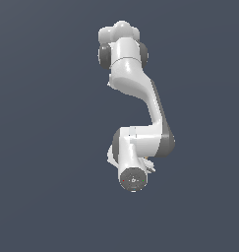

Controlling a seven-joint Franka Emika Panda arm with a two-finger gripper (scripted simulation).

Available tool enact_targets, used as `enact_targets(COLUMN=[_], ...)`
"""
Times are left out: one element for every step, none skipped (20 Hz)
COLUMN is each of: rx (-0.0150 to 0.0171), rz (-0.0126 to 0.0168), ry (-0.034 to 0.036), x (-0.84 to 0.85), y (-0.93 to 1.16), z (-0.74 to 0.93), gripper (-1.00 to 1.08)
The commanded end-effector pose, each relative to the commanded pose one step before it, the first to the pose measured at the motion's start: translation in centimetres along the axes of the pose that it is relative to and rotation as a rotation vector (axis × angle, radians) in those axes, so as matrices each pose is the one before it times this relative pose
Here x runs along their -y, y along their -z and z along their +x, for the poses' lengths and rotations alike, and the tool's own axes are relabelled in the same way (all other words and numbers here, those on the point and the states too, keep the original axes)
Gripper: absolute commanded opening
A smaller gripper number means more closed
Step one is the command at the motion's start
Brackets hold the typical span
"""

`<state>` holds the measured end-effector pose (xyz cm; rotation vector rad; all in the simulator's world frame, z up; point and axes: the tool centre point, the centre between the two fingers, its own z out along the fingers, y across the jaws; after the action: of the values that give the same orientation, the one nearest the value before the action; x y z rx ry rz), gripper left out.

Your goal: Pick up the object and move it to a goal position.

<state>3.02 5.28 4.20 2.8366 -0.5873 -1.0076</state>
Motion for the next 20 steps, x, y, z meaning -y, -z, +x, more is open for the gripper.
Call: enact_targets(rx=[-0.00049,0.00000,0.00000,0.00000,0.00000,0.00000,0.00000,0.00000,0.00023,0.00000,0.00000,0.00000,0.00000,0.00025,0.00000,0.00000,0.00000,0.00026,0.00000,0.00000], rz=[0.00029,0.00000,0.00000,0.00000,0.00000,0.00000,0.00000,0.00000,0.00043,0.00000,0.00000,0.00000,0.00000,0.00041,0.00000,0.00000,0.00000,0.00039,0.00000,0.00000], ry=[-0.00004,0.00000,0.00000,0.00000,0.00000,0.00000,0.00000,0.00000,0.00002,0.00000,0.00000,0.00000,0.00000,0.00010,0.00000,0.00000,0.00000,0.00013,0.00000,0.00000], x=[-0.334,-0.171,-0.194,-0.220,-0.249,-0.281,-0.314,-0.338,-0.377,-0.381,-0.403,-0.426,-0.450,-0.488,-0.500,-0.526,-0.554,-0.595,-0.613,-0.646], y=[0.096,0.035,0.040,0.046,0.053,0.061,0.069,0.075,0.082,0.087,0.093,0.099,0.106,0.111,0.119,0.127,0.135,0.141,0.152,0.161], z=[-0.186,-0.093,-0.105,-0.119,-0.134,-0.151,-0.168,-0.180,-0.181,-0.202,-0.213,-0.225,-0.237,-0.240,-0.262,-0.275,-0.289,-0.294,-0.319,-0.335], gripper=[-1.00,-1.00,-1.00,-1.00,-1.00,-1.00,-1.00,-1.00,-1.00,-1.00,-1.00,-1.00,-1.00,-1.00,-1.00,-1.00,-1.00,-1.00,-1.00,-1.00])
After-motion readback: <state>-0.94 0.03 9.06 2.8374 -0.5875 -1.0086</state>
